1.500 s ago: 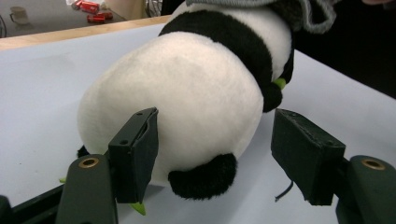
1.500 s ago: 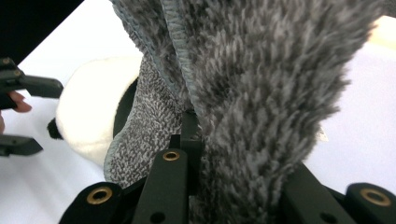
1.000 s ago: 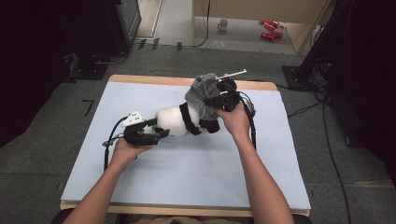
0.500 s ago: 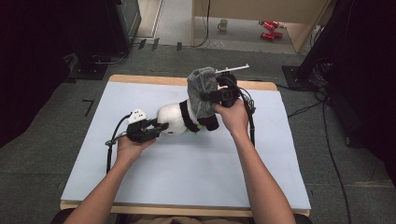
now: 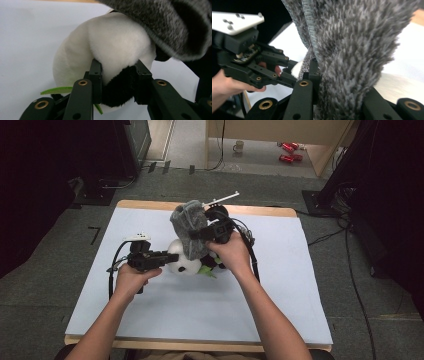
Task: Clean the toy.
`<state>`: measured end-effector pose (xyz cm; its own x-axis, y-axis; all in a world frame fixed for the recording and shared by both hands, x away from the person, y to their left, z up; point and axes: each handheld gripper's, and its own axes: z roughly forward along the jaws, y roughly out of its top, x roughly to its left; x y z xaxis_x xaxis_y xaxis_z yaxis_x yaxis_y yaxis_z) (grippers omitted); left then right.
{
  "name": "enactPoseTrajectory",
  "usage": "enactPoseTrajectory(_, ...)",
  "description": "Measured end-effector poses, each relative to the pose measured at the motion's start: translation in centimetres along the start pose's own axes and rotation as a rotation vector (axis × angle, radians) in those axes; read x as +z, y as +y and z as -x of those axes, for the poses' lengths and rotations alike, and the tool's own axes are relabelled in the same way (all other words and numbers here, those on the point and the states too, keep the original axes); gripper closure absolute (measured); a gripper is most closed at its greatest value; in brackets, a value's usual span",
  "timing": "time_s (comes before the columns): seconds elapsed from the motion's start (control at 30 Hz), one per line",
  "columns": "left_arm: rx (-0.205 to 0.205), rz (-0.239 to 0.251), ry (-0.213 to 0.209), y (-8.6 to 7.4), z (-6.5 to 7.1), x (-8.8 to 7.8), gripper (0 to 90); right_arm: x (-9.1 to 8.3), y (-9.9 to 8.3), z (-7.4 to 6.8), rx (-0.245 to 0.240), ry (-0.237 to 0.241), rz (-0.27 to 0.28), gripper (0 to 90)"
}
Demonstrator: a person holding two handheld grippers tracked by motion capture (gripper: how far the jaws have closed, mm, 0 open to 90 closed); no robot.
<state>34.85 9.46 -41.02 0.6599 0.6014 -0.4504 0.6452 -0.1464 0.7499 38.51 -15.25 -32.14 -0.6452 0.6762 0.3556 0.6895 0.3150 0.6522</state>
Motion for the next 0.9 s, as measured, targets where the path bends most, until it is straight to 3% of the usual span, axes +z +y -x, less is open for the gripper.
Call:
enactPoseTrajectory(0.27,-0.04,-0.007,0.015,-0.2,-0.2,0.8,66.5,1.9,-0.6,-1.3,-0.015,0.053,-0.03,78.3)
enactPoseTrajectory(0.4,-0.05,-0.017,0.028,-0.2,-0.1,0.8,66.4,3.2,-0.9,-2.4,-0.049,0.058,-0.07,76.5)
enactPoseTrajectory(0.5,-0.062,-0.039,0.038,-0.4,-0.2,1.0,66.3,4.2,-1.3,-2.5,-0.082,0.028,-0.081,77.4)
enactPoseTrajectory(0.6,-0.065,-0.044,0.035,-0.5,-0.3,1.3,66.3,4.6,-1.7,-2.4,-0.133,-0.033,-0.098,78.5)
enactPoseTrajectory(0.9,-0.078,-0.034,0.021,-0.6,-1.0,1.3,66.4,3.1,-1.8,0.0,-0.104,-0.148,-0.099,78.8)
